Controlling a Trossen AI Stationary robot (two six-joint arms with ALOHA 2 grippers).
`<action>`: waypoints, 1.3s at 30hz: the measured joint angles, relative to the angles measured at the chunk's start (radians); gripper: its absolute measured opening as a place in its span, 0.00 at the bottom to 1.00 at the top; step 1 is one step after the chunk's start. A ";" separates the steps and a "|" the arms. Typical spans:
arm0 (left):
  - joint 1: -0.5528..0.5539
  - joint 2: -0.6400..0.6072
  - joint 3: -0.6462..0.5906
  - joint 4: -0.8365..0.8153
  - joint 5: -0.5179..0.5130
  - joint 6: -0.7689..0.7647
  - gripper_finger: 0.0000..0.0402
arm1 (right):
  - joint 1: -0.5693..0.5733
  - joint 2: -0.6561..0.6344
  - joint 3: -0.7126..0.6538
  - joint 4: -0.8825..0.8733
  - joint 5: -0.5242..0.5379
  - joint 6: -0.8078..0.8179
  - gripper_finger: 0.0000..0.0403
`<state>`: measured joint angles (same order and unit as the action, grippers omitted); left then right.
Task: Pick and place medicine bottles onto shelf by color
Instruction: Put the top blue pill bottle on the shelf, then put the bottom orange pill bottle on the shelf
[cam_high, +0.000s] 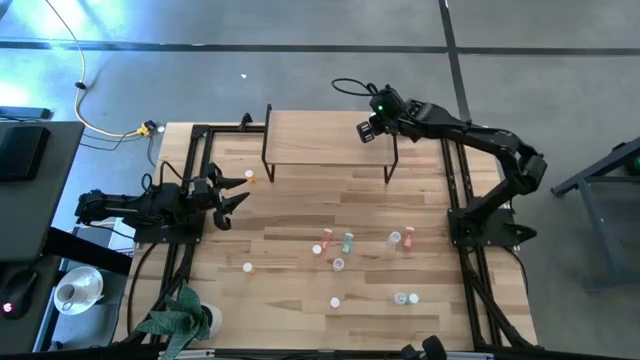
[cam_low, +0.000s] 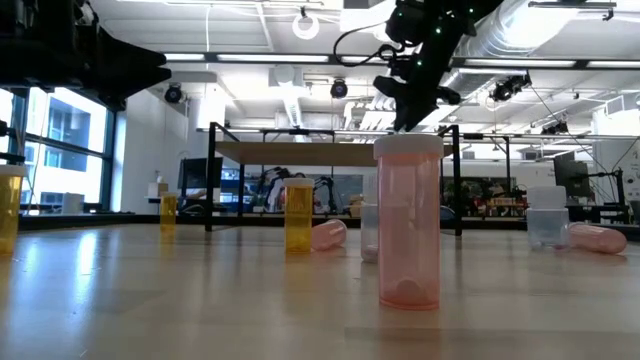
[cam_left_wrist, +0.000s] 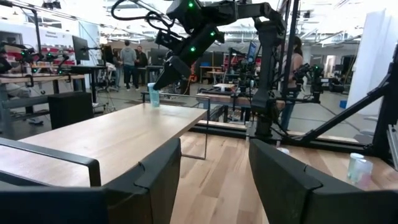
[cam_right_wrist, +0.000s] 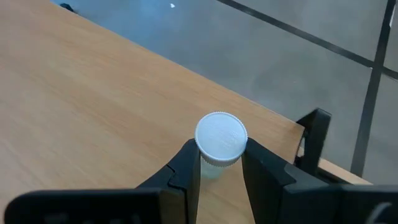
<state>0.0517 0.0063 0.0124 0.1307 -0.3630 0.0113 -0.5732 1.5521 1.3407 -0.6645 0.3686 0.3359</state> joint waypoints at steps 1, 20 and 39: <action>0.000 0.000 0.000 0.000 0.000 0.000 0.45 | 0.000 0.003 0.000 -0.006 -0.001 0.000 0.22; 0.000 0.000 0.000 0.000 0.000 0.000 0.45 | 0.018 0.007 0.000 -0.030 0.054 -0.024 0.32; 0.000 0.000 0.000 0.000 0.000 0.000 0.45 | 0.027 -0.067 -0.001 -0.055 0.045 -0.023 0.44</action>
<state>0.0515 0.0063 0.0124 0.1307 -0.3630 0.0113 -0.5464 1.4850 1.3400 -0.7194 0.4133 0.3130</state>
